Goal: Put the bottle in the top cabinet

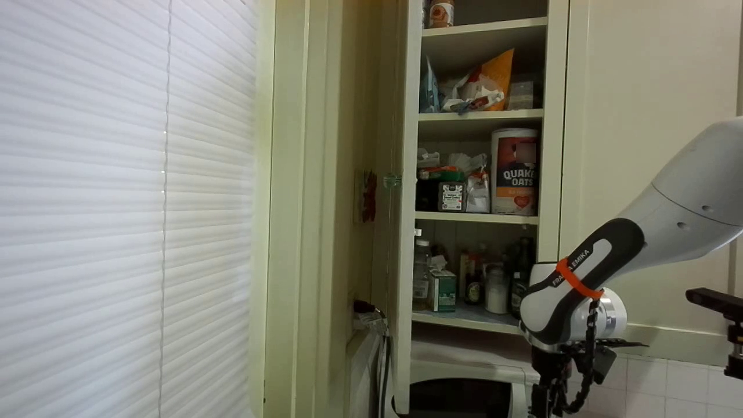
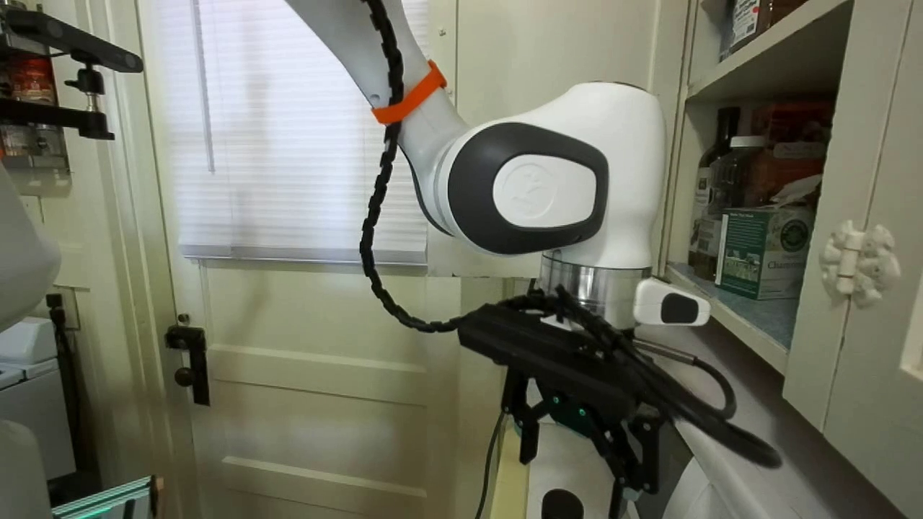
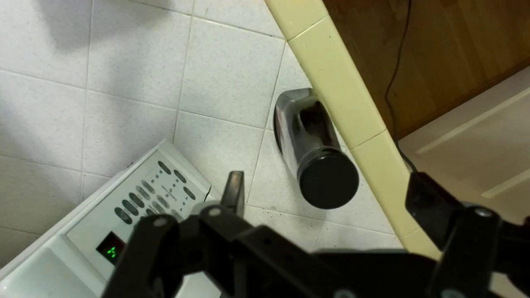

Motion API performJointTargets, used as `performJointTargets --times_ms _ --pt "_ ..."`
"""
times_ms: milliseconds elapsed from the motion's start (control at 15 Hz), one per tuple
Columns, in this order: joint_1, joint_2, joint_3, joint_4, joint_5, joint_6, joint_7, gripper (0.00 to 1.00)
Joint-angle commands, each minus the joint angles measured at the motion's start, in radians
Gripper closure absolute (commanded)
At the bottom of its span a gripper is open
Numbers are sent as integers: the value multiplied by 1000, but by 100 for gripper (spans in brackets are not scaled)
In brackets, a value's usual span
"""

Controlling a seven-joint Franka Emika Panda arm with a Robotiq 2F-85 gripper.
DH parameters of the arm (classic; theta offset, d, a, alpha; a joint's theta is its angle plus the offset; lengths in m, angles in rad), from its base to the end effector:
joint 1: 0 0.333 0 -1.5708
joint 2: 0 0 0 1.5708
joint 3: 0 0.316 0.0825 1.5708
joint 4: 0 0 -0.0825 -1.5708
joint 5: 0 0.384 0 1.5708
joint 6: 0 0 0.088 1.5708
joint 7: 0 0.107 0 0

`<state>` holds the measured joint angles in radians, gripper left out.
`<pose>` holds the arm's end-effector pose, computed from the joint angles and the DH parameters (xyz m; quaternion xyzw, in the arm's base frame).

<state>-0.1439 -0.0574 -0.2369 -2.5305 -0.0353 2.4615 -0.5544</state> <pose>0.4214 -0.1679 0.2943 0.9949 0.1007 -0.0077 0.0009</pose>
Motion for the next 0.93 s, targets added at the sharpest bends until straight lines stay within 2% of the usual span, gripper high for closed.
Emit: performJointTargets --times_ms 0,200,267,333,467,667,867 --pt "-20 -8 -10 -73 92 114 -142 0" --pt "-34 -34 -29 -137 172 158 -276 0" --pt "-39 -41 -37 -148 203 140 -327 0" --pt "-34 -4 -16 -96 142 122 -230 0" --pt "-42 -11 -28 -117 171 123 -286 0" --pt "-42 -19 -30 -121 175 123 -295 0" --pt "-24 -10 -19 -146 212 175 -350 0"
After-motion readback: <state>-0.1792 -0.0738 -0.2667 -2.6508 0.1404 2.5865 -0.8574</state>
